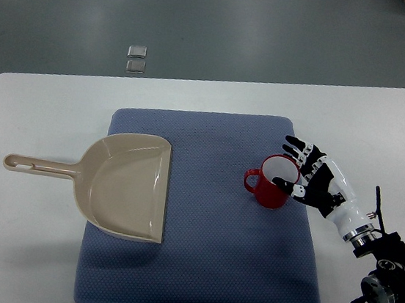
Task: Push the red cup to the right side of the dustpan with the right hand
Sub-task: 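Wrap the right hand fingers around the red mug's side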
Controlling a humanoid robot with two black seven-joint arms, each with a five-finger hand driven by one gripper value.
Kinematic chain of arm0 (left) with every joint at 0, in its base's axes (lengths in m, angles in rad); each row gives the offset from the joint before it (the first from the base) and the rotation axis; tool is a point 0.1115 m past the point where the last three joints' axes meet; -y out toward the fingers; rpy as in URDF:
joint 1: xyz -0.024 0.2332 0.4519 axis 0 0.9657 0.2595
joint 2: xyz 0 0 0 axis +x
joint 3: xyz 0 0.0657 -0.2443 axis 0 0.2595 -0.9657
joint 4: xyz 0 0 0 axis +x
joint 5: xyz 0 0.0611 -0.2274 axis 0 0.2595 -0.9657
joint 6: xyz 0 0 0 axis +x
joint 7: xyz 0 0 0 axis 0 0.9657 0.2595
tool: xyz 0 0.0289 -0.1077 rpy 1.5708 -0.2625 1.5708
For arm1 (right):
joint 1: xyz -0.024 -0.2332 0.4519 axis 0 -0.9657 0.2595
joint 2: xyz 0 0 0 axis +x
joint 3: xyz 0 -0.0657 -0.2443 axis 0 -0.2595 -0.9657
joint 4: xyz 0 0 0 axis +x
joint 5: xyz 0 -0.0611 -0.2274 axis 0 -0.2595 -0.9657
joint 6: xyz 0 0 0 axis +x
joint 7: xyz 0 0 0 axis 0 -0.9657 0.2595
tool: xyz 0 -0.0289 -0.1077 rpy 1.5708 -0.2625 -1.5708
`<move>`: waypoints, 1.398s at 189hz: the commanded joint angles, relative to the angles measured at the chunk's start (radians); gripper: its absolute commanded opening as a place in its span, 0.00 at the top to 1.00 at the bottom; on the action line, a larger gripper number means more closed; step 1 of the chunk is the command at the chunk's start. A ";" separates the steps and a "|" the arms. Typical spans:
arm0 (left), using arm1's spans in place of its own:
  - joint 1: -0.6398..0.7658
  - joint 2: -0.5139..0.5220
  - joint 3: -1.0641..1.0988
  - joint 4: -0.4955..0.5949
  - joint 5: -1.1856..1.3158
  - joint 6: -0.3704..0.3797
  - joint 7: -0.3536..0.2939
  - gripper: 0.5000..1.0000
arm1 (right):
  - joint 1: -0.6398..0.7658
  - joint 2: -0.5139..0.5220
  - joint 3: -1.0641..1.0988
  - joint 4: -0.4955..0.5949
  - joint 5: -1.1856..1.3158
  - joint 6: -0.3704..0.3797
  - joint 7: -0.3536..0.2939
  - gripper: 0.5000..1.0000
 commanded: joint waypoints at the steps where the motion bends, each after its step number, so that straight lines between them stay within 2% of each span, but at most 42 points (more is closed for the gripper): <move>1: 0.000 0.000 0.000 0.000 0.000 0.000 0.000 0.00 | 0.000 0.002 0.000 0.000 -0.004 0.000 0.000 0.15; 65: 0.000 0.000 0.000 0.000 0.000 0.000 0.000 0.00 | -0.006 0.028 0.000 -0.003 -0.044 -0.042 0.000 0.15; 145: 0.000 0.000 0.001 0.000 0.000 0.000 0.000 0.00 | -0.003 0.043 0.000 -0.040 -0.091 -0.046 0.000 0.15; 189: 0.000 0.000 0.000 0.000 0.000 0.000 0.000 0.00 | 0.000 0.049 -0.001 -0.049 -0.102 -0.083 0.000 0.15; 264: 0.000 0.000 0.000 0.000 0.000 0.000 0.000 0.00 | 0.000 0.085 -0.008 -0.055 -0.139 -0.085 0.000 0.15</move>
